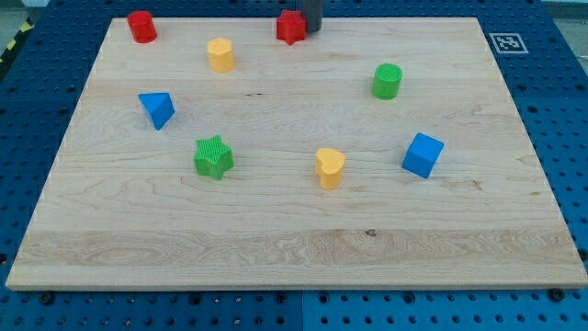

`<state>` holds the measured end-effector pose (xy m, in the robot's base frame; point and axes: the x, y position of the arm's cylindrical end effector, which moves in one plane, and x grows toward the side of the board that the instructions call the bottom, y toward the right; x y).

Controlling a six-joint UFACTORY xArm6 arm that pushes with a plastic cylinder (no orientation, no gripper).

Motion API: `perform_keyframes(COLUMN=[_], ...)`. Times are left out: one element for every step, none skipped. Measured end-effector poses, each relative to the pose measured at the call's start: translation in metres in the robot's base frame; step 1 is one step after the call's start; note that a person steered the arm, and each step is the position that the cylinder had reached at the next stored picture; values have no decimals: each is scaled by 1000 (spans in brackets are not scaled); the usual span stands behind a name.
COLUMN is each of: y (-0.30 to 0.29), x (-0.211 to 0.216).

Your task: Move the yellow heart to the left of the green circle

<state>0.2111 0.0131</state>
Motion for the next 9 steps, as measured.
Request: perform_keyframes(y=[-12, -10, 49, 93, 94, 94, 83, 50, 37], x=[0, 0, 1, 56, 66, 66, 66, 66, 90])
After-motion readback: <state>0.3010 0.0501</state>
